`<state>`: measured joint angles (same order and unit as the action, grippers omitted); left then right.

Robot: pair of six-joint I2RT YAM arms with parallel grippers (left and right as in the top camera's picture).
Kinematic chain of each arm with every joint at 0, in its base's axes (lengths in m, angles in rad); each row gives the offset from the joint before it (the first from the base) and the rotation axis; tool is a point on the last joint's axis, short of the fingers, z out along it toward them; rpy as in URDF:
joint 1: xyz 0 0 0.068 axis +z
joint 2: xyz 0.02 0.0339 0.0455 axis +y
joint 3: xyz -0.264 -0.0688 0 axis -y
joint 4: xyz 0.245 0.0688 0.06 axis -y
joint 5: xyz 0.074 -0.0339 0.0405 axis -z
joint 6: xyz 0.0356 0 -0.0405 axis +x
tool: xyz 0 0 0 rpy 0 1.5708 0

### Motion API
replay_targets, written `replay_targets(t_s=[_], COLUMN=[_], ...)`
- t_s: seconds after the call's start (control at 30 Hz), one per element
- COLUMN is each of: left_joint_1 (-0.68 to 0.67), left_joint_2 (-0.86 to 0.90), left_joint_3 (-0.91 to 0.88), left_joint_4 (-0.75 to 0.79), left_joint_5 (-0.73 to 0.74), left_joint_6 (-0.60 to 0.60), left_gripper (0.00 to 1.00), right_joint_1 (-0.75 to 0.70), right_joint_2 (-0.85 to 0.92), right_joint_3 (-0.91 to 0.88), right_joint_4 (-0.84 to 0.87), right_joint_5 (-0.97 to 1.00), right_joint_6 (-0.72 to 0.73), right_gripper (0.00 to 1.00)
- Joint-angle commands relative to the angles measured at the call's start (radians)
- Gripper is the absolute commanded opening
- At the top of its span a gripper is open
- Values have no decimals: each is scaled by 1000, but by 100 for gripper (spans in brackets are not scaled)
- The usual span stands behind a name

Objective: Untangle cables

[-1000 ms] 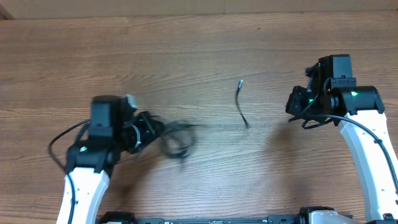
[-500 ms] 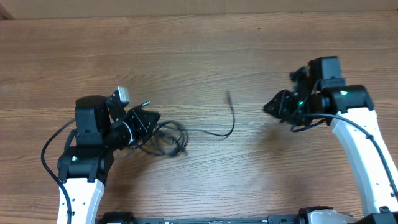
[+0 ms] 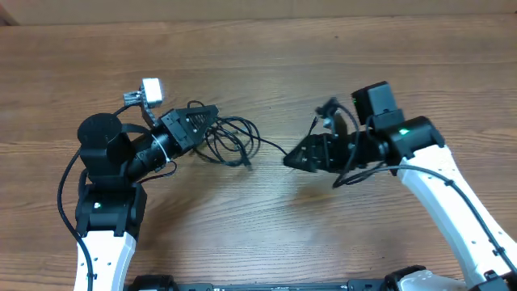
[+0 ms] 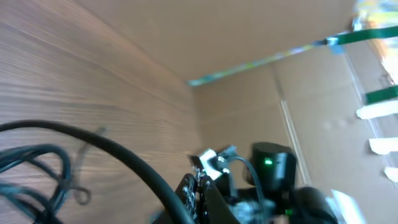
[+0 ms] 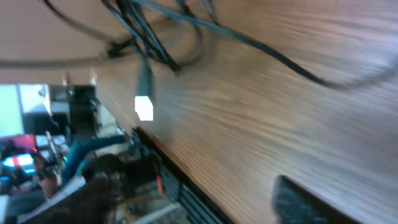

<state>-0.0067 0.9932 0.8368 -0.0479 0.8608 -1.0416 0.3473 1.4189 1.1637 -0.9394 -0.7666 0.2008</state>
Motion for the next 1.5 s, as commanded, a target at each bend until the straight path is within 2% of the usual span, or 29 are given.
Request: replay_targets(t_s=[0.0,0.13,0.2,0.4,0.5,0.67,0.8,0.87,0.93,1.0,1.1,1.2,1.33,1.47], left_joint_1=[-7,-7,-7,-7,-7,-7,-7,-7,-7,-7,-7,-6,-5,-5], left_joint_2=[-4,-4,-4,-7,-7,-7,-7,-7,-7,-7,-7,-7,-7,-7], left_joint_3=[3,3,3,3,3,3,3,3,3,3,3,3,3,3], left_joint_4=[57,156,208,300,315,315,323,367,447,533,641,658,659,659], left_joint_5=[113,191,220,232,231,238,237,248,269,290,320,346,384,397], left_joint_6=[-135,-205,-244,-275,-275,-272,-330,-356,-391,-421,-452,-473,-474,-473], left_gripper=[4,4,4,4,4,4,4,4,4,4,4,4,4,4], right_joint_1=[65,125,149,253,314,357,359,359,359,359,358,356,314,214], right_joint_2=[2,13,28,94,121,132,136,144,154,160,160,160,160,160], right_joint_3=[-6,-6,-6,-6,-6,-6,-6,-6,-9,-10,-11,-11,-11,-11], right_joint_4=[81,177,212,307,336,380,395,388,385,393,386,337,173,37], right_joint_5=[71,291,340,268,268,269,333,398,454,460,480,586,797,911], right_joint_6=[42,240,291,309,309,334,363,415,459,457,458,481,571,580], right_gripper=[90,82,82,82,86,84,59,35,16,4,4,4,4,4])
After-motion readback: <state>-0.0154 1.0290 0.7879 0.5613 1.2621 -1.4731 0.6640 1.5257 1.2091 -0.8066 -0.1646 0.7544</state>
